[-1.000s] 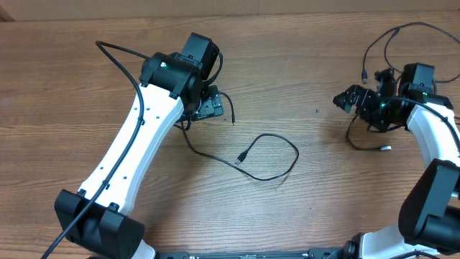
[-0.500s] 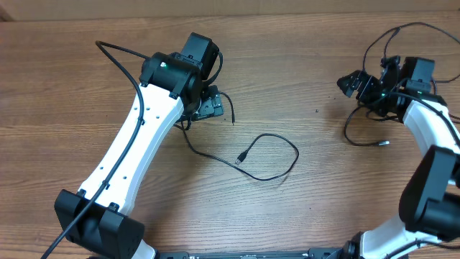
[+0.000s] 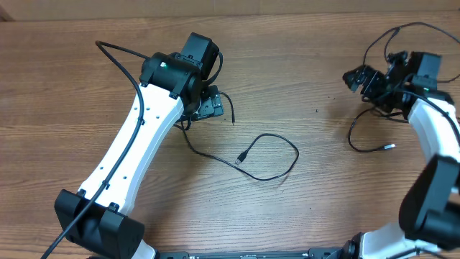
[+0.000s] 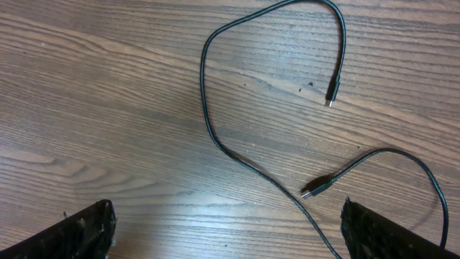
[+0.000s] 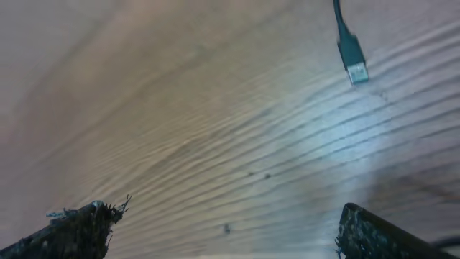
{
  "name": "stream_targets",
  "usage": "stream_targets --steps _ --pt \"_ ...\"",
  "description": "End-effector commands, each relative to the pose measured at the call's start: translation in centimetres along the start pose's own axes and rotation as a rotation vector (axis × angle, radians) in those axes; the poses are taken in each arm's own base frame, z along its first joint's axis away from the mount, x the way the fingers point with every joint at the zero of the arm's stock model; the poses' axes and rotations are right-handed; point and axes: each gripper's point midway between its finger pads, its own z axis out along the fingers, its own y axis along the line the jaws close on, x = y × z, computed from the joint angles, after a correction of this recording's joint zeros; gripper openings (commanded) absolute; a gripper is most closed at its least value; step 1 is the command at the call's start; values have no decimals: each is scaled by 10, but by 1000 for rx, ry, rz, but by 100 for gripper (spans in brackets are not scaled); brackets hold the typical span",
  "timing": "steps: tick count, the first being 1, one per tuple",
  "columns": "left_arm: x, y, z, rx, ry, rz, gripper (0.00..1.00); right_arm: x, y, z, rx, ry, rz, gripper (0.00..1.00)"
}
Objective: Untangle cables
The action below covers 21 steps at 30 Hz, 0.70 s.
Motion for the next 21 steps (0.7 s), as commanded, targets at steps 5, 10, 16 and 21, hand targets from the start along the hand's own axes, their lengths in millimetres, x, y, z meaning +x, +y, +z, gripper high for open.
stream_targets --steps 5,10,16,21 --pt "-1 0 2 0 7 10 100 7 20 -61 49 -2 -35 100" --pt "0 0 2 0 7 10 100 59 9 -72 139 191 15 100" --pt "-1 0 2 0 7 9 99 110 13 -76 243 375 -34 100" --pt "-1 0 2 0 7 10 100 127 21 -69 312 403 -39 100"
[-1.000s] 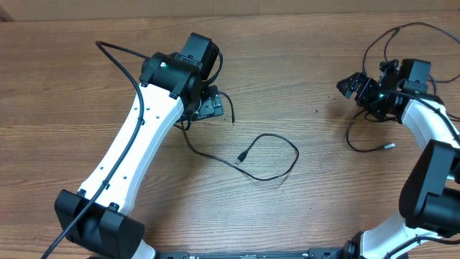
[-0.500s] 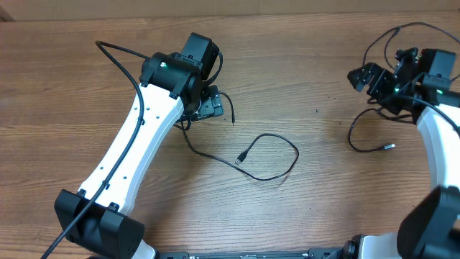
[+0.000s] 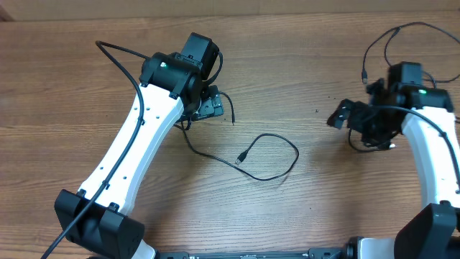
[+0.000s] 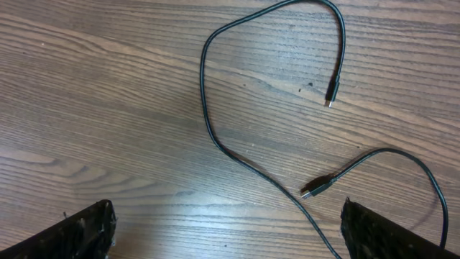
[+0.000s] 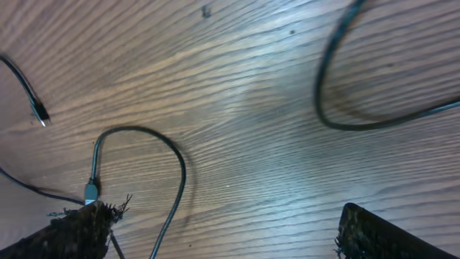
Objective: Untangle cables
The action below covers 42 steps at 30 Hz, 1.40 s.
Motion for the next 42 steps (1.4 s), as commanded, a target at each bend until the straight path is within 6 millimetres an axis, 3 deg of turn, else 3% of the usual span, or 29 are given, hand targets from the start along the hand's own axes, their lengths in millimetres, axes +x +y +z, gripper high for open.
stream_targets --steps 1,12,19,25,42 --pt "-1 0 2 0 7 10 100 2 -7 5 118 -31 41 100" --pt "-1 0 2 0 6 9 100 32 -36 76 154 -32 211 100" --pt "-1 0 2 0 7 9 100 43 -47 100 155 -52 210 100" --pt "-1 0 2 0 6 10 100 37 -52 111 144 -113 199 100" --pt "-1 0 2 0 7 10 100 -1 -65 117 217 -273 189 100"
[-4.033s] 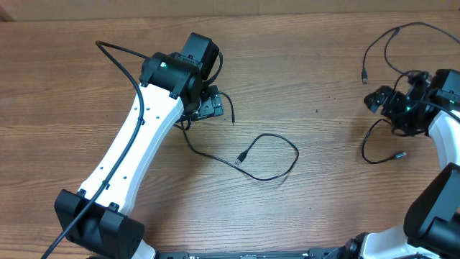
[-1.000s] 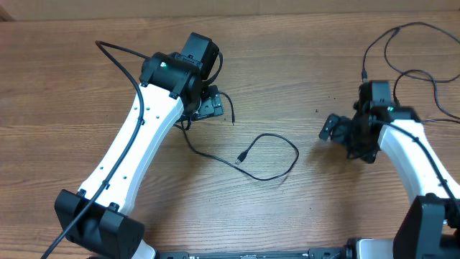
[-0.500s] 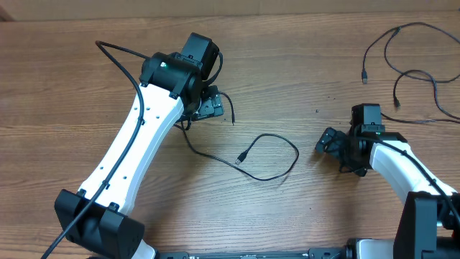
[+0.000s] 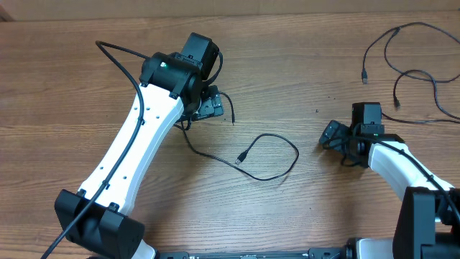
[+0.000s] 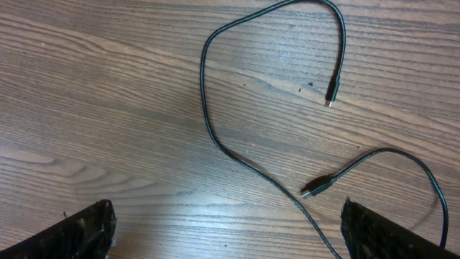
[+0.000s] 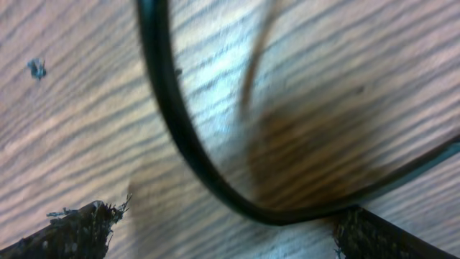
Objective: Untangle cables
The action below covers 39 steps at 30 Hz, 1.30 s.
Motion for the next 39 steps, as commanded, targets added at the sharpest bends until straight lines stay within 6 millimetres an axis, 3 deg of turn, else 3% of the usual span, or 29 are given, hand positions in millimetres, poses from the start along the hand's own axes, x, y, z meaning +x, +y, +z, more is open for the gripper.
stream_targets --steps 1,16,22,26,31,39 --pt "-1 0 2 0 7 10 100 2 -5 11 28 -4 2 100" --pt "-1 0 2 0 7 9 100 -21 12 55 -62 -79 17 100" --pt "-1 0 2 0 7 10 100 -43 14 59 -99 -157 41 100" --pt "0 0 2 0 7 10 100 -71 6 55 -119 -248 86 100" --pt "0 0 2 0 7 10 100 -104 -25 47 -102 -326 169 100" --pt "-1 0 2 0 7 10 100 -145 -44 26 -186 -299 135 100"
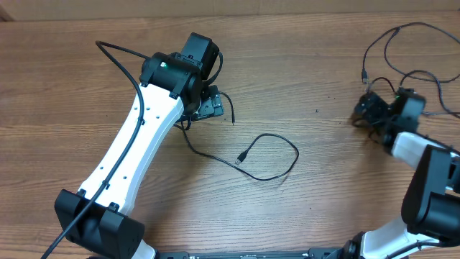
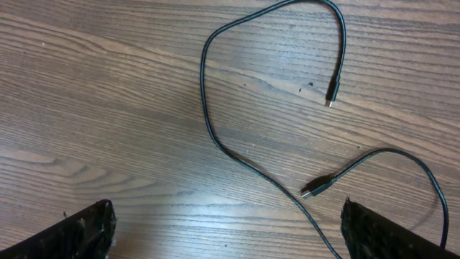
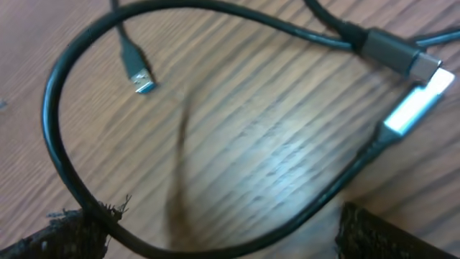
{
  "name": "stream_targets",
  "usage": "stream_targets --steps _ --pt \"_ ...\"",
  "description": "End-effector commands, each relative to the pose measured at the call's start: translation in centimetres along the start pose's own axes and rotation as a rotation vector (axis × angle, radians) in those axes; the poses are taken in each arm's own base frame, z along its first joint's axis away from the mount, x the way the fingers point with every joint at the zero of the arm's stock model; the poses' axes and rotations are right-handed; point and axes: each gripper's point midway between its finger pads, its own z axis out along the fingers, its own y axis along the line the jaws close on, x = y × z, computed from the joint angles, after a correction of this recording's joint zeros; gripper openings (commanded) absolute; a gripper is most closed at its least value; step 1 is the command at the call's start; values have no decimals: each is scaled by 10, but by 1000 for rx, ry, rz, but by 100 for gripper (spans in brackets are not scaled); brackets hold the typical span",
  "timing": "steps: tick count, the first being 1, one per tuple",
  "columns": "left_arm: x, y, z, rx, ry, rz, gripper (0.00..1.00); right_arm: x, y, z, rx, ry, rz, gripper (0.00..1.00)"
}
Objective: Untangle cables
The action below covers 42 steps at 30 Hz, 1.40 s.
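Note:
One black cable [image 1: 277, 175] lies in a loop at mid-table, its plug [image 1: 243, 156] pointing toward the left arm. In the left wrist view that cable [image 2: 208, 122] curves across the wood with two plug ends [image 2: 330, 96] showing. My left gripper [image 1: 210, 104] [image 2: 226, 234] stands open above it, holding nothing. At the far right, more black cables [image 1: 388, 43] lie bunched. My right gripper [image 1: 363, 109] [image 3: 223, 234] is low over them and open. A cable loop [image 3: 57, 137] runs between its fingers, with a silver plug [image 3: 413, 108] nearby.
The wooden table [image 1: 65, 86] carries nothing else. The left arm's own thick black lead [image 1: 118, 54] arcs over the table's left part. The right-hand cable bunch reaches the table's right edge.
My right gripper has moved up and to the right, from the bare wood right of mid-table to the cable bunch. Several plug ends now show under it. The left arm and middle cable are unchanged.
My right gripper was first up at the cable bunch at far right. It then stood lower over a cable loop, then further left close over one cable. Now it is back beside the bunch, open. The left gripper stayed open and still throughout.

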Motion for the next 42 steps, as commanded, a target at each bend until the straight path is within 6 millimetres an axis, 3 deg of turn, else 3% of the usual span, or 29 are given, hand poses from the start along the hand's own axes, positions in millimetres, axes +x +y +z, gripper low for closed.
stream_targets --steps 1,5,9,15,19,24,29,31,38,42 --pt "-1 0 2 -1 7 9 100 -12 4 0 -51 48 -36 100" --pt "0 0 2 0 7 9 100 -32 14 -13 -52 57 -117 100" --pt "0 0 2 0 7 9 100 -59 29 -38 -58 40 -155 100" --pt "-1 0 2 -1 7 10 100 -96 56 -102 -82 -21 -168 100" --pt "0 0 2 0 8 10 100 -98 80 -147 -181 -28 -229 100" --pt "0 0 2 -1 7 10 100 -79 97 -177 -283 29 -226 100" --pt "0 0 2 0 7 10 99 -44 130 -201 -526 184 -197 100" --pt "0 0 2 0 7 9 100 -34 134 -206 -561 234 -179 100" --pt "-1 0 2 -1 7 10 100 16 131 -211 -502 429 -149 100" --pt "0 0 2 0 7 9 100 56 129 -207 -418 540 -203 100"
